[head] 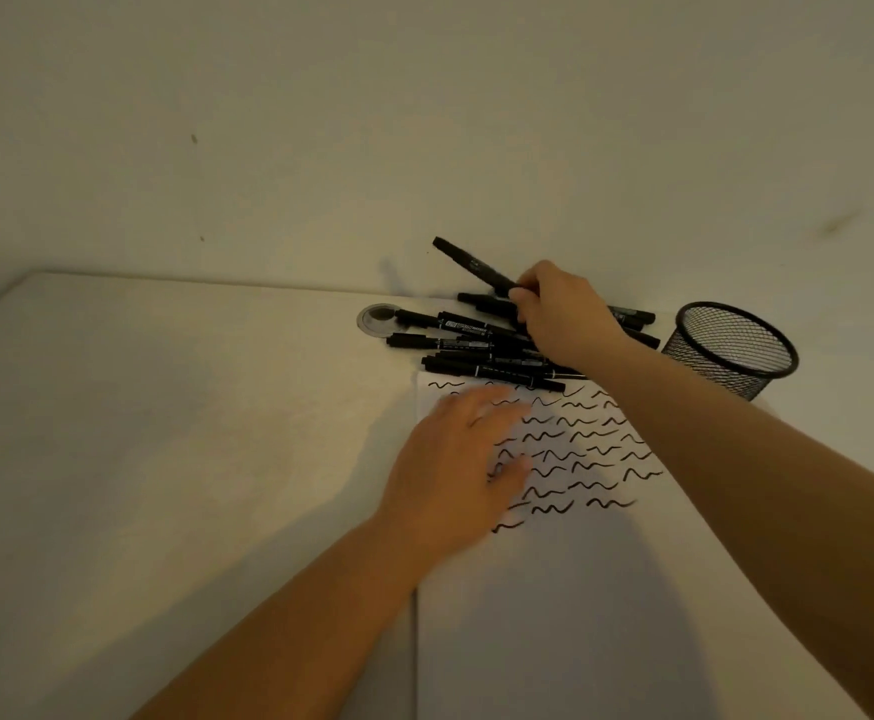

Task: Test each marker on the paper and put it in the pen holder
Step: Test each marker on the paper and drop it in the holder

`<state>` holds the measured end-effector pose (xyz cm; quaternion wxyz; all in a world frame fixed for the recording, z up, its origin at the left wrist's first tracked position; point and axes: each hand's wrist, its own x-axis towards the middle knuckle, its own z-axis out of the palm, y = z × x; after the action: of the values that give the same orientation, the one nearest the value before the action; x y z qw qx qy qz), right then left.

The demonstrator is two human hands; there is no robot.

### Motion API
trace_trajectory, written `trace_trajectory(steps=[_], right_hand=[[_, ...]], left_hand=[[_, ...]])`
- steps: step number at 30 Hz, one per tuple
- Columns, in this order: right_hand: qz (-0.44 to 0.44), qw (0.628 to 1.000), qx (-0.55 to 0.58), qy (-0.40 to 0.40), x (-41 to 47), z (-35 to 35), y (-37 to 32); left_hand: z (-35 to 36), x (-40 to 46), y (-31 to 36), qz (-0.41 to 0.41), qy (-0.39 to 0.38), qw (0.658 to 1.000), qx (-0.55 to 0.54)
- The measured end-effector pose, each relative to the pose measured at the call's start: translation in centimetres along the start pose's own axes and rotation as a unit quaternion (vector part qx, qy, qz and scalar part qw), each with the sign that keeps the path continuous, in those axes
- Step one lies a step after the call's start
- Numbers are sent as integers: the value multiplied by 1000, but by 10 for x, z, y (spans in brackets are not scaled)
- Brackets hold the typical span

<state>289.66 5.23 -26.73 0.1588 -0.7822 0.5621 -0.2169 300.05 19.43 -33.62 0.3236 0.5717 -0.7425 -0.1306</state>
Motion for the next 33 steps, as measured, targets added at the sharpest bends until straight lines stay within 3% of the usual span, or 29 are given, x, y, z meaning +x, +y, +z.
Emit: trace_trajectory(steps=[3, 6, 10, 15, 19, 22, 25, 28, 29, 31, 32, 33], right_hand=[[2, 991, 132, -19, -46, -24, -4], [14, 972, 235, -21, -92, -48, 0], [67, 926, 371, -30, -133, -66, 11], [88, 823, 560, 40, -159, -67, 12], [99, 807, 578, -74, -170, -59, -1], [124, 800, 574, -122, -175, -61, -4], [138, 800, 568, -132, -181, -60, 0], [123, 804, 565, -141, -187, -49, -1], [122, 789, 590, -117, -185, -48, 2], [166, 706, 688, 2, -177, -59, 24], [178, 665, 721, 78, -172, -69, 39], [172, 657, 721, 134, -168, -78, 53]], left_hand=[[-17, 3, 7, -16, 144, 989, 18], [-31, 2, 14, 1, 196, 973, 124], [-39, -5, 35, 68, 154, 970, 177], [-53, -18, 57, 136, 144, 959, 203], [-61, -25, 81, 148, 99, 956, 234], [-58, -33, 87, 88, 19, 970, 225], [-56, -42, 86, 49, -48, 989, 135], [-55, -51, 86, 5, -114, 992, -53], [-56, -54, 84, -23, -137, 982, -130], [-62, -61, 70, -109, -161, 945, -262], [-68, -63, 58, -156, -146, 930, -300], [-75, -63, 44, -192, -109, 926, -306]])
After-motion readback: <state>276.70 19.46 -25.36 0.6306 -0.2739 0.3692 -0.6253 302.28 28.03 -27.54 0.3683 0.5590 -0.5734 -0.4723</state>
